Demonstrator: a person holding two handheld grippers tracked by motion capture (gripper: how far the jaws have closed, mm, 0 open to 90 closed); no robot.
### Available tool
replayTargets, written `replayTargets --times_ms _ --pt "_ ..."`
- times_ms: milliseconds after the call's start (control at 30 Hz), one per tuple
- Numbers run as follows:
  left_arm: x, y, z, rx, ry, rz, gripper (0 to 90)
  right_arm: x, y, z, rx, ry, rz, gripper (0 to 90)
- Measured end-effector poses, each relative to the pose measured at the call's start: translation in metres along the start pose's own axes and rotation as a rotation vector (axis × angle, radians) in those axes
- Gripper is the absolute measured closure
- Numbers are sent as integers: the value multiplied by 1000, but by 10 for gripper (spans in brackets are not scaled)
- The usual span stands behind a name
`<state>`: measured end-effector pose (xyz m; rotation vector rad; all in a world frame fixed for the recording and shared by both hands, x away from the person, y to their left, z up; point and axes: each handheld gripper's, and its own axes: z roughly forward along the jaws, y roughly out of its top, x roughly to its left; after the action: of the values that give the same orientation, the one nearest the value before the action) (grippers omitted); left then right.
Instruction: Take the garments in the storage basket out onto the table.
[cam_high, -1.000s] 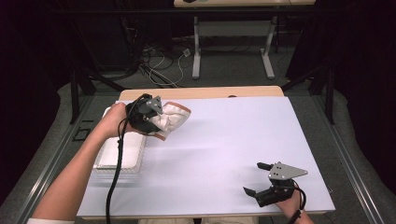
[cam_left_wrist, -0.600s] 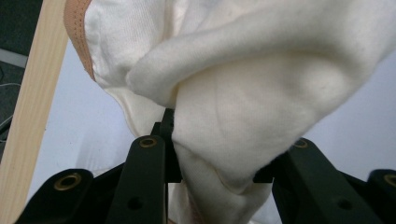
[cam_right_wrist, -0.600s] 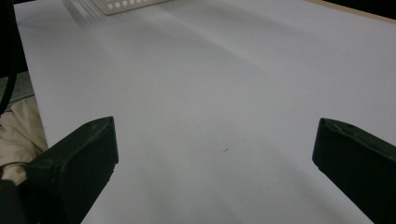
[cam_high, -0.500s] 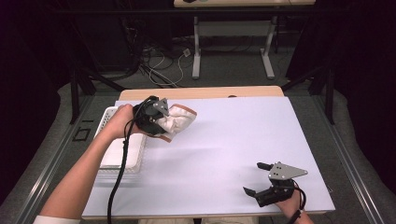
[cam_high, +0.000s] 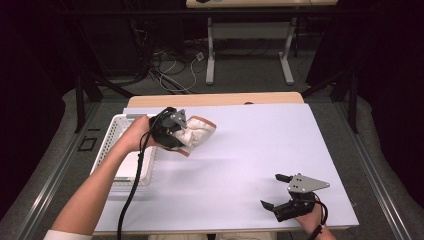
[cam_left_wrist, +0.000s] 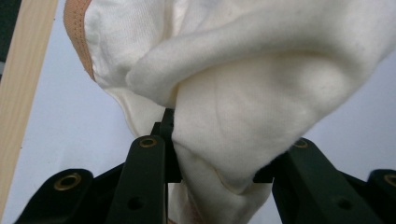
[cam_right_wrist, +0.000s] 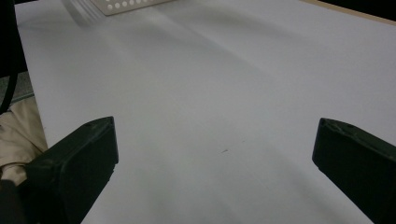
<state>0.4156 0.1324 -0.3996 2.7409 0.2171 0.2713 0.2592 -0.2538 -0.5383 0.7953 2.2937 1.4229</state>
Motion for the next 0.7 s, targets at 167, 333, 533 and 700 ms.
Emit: replayTargets --times_ms 167,333,533,700 --pt "-2 1 6 0 -12 4 663 0 0 0 1 1 2 0" --pt "-3 3 8 -6 -13 5 663 0 0 0 3 7 1 0" --pt "-6 6 14 -12 -29 19 663 0 0 0 6 7 8 0" --pt "-8 8 18 -19 -37 15 662 0 -1 1 3 8 5 0"
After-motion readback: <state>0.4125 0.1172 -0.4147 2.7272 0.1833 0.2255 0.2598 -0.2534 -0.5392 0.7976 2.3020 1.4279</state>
